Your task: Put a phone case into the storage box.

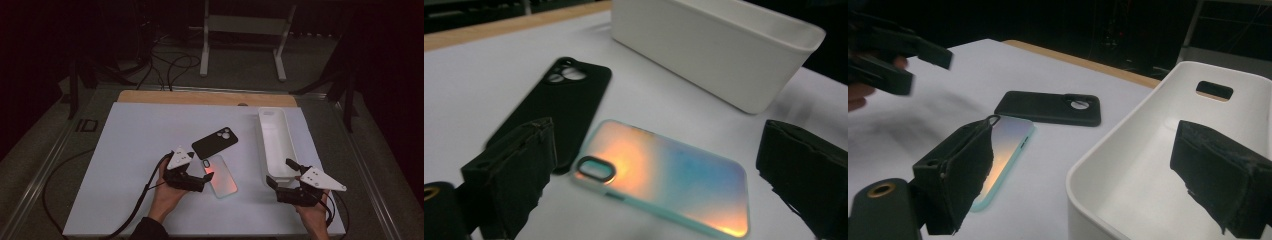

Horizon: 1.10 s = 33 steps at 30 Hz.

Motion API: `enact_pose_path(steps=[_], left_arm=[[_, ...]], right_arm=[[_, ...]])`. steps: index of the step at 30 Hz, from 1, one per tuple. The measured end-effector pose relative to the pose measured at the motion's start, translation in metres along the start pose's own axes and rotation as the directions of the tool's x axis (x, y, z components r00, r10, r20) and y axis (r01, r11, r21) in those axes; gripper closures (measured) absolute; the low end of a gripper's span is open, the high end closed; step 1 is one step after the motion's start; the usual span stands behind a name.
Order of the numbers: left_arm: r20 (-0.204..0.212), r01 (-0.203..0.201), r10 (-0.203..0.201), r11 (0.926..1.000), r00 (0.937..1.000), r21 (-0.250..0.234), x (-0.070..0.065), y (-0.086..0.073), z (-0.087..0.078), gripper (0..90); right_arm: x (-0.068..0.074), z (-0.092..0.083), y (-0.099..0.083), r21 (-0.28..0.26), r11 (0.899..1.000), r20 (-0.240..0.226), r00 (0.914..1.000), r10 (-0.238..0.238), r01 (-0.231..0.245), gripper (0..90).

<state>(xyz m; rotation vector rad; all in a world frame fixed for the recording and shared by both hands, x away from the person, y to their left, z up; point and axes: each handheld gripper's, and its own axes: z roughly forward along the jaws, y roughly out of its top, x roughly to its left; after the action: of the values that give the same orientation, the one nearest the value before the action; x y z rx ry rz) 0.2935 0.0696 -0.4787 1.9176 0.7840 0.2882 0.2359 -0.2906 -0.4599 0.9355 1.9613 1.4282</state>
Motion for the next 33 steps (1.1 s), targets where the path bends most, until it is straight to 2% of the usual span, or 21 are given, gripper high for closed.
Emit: enact_pose_path(steps=[9,13,14,16,17,19,20,21,23,24,25,26,28,31,32,33], left_arm=[[0.015,-0.061,0.06,0.9951,0.9981,0.077,-0.021,0.011,0.037,18.7],[0.02,-0.059,0.057,0.9948,0.9982,0.084,-0.025,0.013,0.047,31.9],[0.038,-0.055,0.051,0.9942,0.998,0.093,-0.027,0.015,0.053,31.9],[0.069,-0.059,0.052,0.9926,0.9963,0.106,-0.028,0.016,0.059,41.3],[0.079,-0.063,0.054,0.9915,0.9954,0.114,-0.029,0.016,0.061,47.4],[0.079,-0.063,0.054,0.9915,0.9954,0.114,-0.029,0.016,0.061,49.4],[0.107,-0.08,0.065,0.9871,0.9921,0.139,-0.031,0.016,0.071,49.4],[0.098,-0.08,0.066,0.9855,0.993,0.149,-0.033,0.016,0.074,59.6],[0.088,-0.08,0.066,0.9831,0.9939,0.165,-0.033,0.016,0.077,67.9],[0.088,-0.08,0.066,0.9831,0.9939,0.165,-0.033,0.016,0.077,67.9],[0.105,-0.069,0.049,0.9781,0.9933,0.196,-0.036,0.016,0.087,67.9],[0.112,-0.072,0.05,0.9758,0.9925,0.206,-0.037,0.016,0.09,82.0],[0.118,-0.076,0.051,0.9725,0.9917,0.22,-0.038,0.014,0.095,89.1],[0.136,-0.094,0.062,0.9636,0.9888,0.25,-0.041,0.011,0.102,89.9],[0.136,-0.094,0.062,0.9636,0.9888,0.25,-0.041,0.011,0.102,89.9],[0.14,-0.108,0.073,0.9584,0.9874,0.264,-0.044,0.009,0.105,89.9]], right_arm=[[0.0,0.0,0.0,-0.002,1.0,-0.001,1.0,0.003,-0.003,9.8],[0.0,0.0,0.0,0.0,1.0,-0.001,1.0,-0.003,0.003,9.8],[0.0,0.0,0.0,0.0,1.0,-0.001,1.0,-0.003,0.003,9.8],[0.0,0.0,0.0,-0.002,1.0,-0.001,1.0,0.0,0.0,9.8],[0.0,0.0,0.0,-0.002,1.0,-0.001,1.0,0.001,-0.001,9.9],[-0.001,0.0,0.0,-0.003,1.0,-0.001,1.0,0.0,0.0,9.9],[-0.001,0.0,0.0,-0.003,1.0,-0.001,1.0,0.0,0.0,9.9],[0.0,0.001,0.0,0.001,1.0,-0.001,1.0,-0.001,0.001,9.8],[0.0,0.001,0.0,0.0,1.0,-0.002,1.0,-0.002,0.002,9.8],[0.0,0.001,0.0,0.0,1.0,-0.003,1.0,-0.003,0.003,9.8],[0.0,0.001,0.0,0.0,1.0,-0.003,1.0,-0.003,0.003,9.8],[0.0,0.001,0.0,0.001,1.0,-0.003,1.0,-0.003,0.003,9.9],[0.0,0.001,-0.001,0.0,1.0,-0.003,1.0,-0.002,0.002,9.9],[0.0,0.002,-0.001,0.003,1.0,-0.005,1.0,-0.003,0.003,9.9],[0.0,0.002,-0.001,0.003,1.0,-0.005,1.0,-0.003,0.003,9.9],[0.0,0.002,-0.001,0.004,1.0,-0.005,1.0,-0.003,0.003,9.9]])
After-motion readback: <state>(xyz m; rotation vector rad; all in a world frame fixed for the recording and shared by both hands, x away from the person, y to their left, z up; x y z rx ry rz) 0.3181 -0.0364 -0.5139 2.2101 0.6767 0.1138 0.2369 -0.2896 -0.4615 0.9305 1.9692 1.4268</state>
